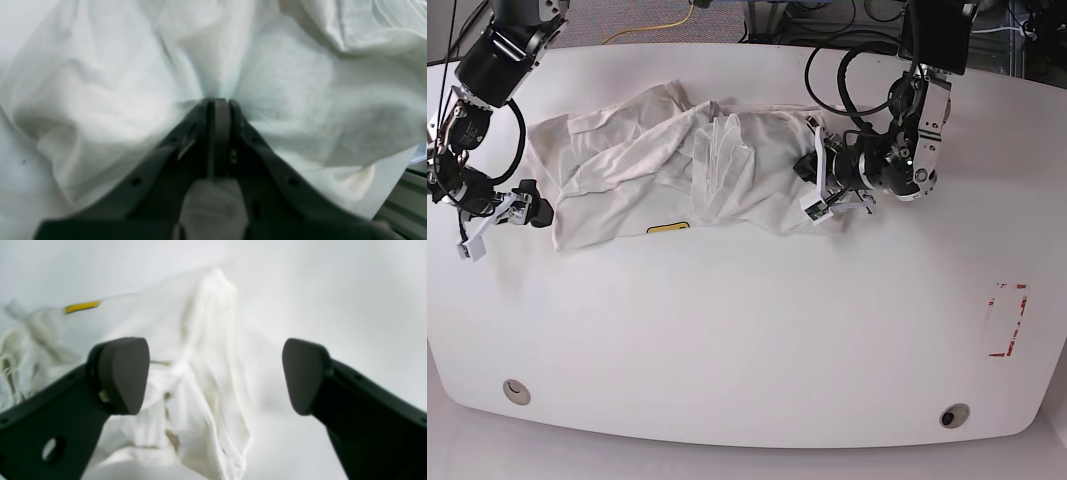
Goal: Layout the t-shirt on the table in an organized manner, then fold the t-shirt properly
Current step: 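Grasp the shirt edges with both grippers at opposite ends of the bundle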
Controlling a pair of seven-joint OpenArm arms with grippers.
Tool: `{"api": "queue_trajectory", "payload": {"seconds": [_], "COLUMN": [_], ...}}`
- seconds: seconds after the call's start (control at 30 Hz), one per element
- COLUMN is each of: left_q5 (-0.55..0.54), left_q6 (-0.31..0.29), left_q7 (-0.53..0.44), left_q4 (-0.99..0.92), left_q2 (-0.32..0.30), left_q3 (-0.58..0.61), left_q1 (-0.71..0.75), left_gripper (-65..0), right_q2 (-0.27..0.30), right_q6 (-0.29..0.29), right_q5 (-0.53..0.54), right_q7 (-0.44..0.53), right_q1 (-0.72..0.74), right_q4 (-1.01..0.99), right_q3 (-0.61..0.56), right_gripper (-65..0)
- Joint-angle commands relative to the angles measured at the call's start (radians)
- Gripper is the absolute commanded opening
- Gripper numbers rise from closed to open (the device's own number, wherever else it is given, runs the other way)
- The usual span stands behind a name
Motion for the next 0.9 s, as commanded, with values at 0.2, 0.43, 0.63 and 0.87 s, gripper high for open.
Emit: {"api": "queue_trajectory", "payload": {"seconds": [0.2,0.43,0.63,0.87], "left_q5": [0.025,0.025,0.024,0.024], "left_q6": [0.001,0.001,0.001,0.001], "left_q7": [0.026,0.026,0.026,0.026], "left_q4": [0.01,0.013,0.014,0.014], "left_q2": [-0.016,-0.032,-0.037,-0.037], "left_q3": [-0.003,-0.003,-0.003,-0.001], "left_q1": [-0.01,-0.01,-0.011,-0.013], "left_gripper": [-64.4,-64.4,-64.4,-64.4], "right_q2": [0.069,0.08,0.08,0.043], "right_q6": [0.005,0.005,0.005,0.005], "right_q5": [0.016,0.014,0.014,0.016], "right_q7": [0.039,0.08,0.085,0.072], "right_q1": [0.053,0.053,0.05,0.021], "right_q4": [-0.199,-0.29,-0.36,-0.36], "right_q3": [0.003,0.002,0.002,0.002], "right_gripper": [-4.9,-4.9,-4.9,-4.9]}}
